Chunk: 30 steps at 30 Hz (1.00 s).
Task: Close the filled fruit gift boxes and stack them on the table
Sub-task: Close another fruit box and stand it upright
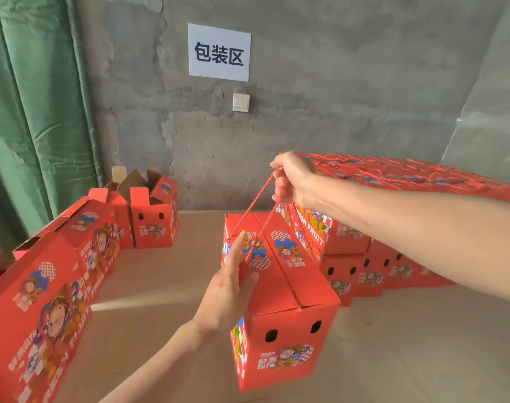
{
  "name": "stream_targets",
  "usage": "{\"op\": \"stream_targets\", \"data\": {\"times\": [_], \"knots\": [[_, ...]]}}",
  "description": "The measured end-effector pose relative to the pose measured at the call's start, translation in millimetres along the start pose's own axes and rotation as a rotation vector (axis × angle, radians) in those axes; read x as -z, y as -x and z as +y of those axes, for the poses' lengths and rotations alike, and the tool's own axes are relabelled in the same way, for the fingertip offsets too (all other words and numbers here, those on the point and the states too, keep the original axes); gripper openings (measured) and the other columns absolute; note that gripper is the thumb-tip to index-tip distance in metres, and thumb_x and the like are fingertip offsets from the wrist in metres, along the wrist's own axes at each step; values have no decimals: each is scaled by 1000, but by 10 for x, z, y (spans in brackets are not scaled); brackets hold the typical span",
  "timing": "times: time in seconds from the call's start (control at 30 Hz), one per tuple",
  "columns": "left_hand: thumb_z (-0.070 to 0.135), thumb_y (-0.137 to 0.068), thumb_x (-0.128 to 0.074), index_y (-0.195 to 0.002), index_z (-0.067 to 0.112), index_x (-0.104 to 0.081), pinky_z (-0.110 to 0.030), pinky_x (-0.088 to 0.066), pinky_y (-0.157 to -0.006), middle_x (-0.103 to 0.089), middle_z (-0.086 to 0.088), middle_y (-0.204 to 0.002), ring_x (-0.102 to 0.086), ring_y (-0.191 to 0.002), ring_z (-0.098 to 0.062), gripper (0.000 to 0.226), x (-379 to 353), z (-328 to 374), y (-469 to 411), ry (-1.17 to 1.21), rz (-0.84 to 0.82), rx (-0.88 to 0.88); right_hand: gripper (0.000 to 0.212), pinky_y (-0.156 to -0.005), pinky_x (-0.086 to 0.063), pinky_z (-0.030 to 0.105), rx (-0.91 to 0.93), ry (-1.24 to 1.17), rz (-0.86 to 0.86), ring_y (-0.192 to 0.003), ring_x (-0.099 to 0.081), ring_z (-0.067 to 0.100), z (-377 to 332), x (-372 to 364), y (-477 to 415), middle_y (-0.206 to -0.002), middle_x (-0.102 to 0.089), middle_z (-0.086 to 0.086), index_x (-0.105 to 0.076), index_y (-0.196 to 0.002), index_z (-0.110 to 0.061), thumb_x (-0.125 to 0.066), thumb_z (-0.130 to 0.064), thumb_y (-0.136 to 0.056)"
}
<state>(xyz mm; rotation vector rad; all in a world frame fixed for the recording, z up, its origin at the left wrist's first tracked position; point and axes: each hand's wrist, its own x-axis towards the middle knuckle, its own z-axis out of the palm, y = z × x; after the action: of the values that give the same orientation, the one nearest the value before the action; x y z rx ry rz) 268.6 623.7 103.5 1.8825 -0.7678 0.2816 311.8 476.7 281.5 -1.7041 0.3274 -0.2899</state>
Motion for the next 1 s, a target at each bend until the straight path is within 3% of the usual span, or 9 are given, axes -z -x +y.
{"op": "stream_targets", "data": {"times": [0.1,0.23,0.33,0.43,0.57,0.73,0.83,0.93,1.0], "knots": [[6,-91,-56,-125,31,-51,-2,-28,-90,-45,18,-123,-46,-116,-5,43,5,-133,-264,-86,36,-99,28,-41,-40,15,-17,10,30,-27,-42,14,-45,-12,-188,-34,-45,-2,-50,-56,-11,-48,-18,-83],[14,-93,-55,-105,18,-69,-12,-29,-96,-42,0,-128,-43,-121,-20,19,-205,-552,-441,-247,-37,51,28,-45,-41,18,-24,102,70,-30,-48,15,268,-88,-468,-36,-50,0,-54,-55,-9,-50,-16,-82],[30,-98,-43,-121,34,-59,-21,-35,-98,-36,4,-127,-37,-120,-18,28,-386,-870,-535,-462,-102,126,26,-45,-41,22,-21,111,85,-34,-49,18,585,-183,-767,-37,-50,2,-55,-58,-5,-53,-13,-83],[33,-100,-33,-142,34,-36,-29,-37,-103,-20,4,-147,-31,-132,-21,42,-609,-1084,-643,-484,-311,165,25,-38,-37,18,-6,87,145,-38,-50,20,807,-196,-1082,-44,-51,6,-54,-58,-4,-54,-9,-83],[62,-91,-28,-148,43,2,-41,-13,-115,14,6,-157,-6,-146,-21,67,-814,-1317,-923,-530,-544,274,28,-38,-38,17,23,33,174,-38,-50,17,868,-147,-1453,-41,-51,4,-54,-56,-5,-52,-5,-83],[58,-91,-39,-148,40,3,-50,-4,-115,24,10,-155,10,-145,-15,73,-1018,-1543,-1209,-546,-603,309,25,-39,-38,16,57,88,135,-40,-51,16,983,-6,-1757,-38,-52,3,-55,-54,-4,-51,2,-78],[53,-92,-44,-148,41,-11,-45,-10,-117,16,7,-157,5,-146,-17,67,-1147,-1654,-1138,-524,-485,317,24,-45,-39,21,-34,101,200,-41,-51,15,1253,165,-1838,-41,-53,2,-55,-56,-5,-52,1,-79],[50,-90,-51,-145,39,-26,-31,-22,-114,4,9,-157,-12,-144,-11,61,-1230,-1673,-1077,-399,-417,239,17,-62,-48,31,-46,356,241,-63,-59,24,1508,328,-1826,-70,-66,15,-62,-72,1,-52,-4,-84],[40,-91,-56,-142,34,-38,-20,-29,-107,-11,7,-155,-27,-138,-9,55,-1251,-1635,-1097,-303,-346,236,34,-88,-43,35,131,749,177,-104,-57,30,1740,404,-1706,-115,-60,21,-55,-116,3,-53,-17,-89]]}}
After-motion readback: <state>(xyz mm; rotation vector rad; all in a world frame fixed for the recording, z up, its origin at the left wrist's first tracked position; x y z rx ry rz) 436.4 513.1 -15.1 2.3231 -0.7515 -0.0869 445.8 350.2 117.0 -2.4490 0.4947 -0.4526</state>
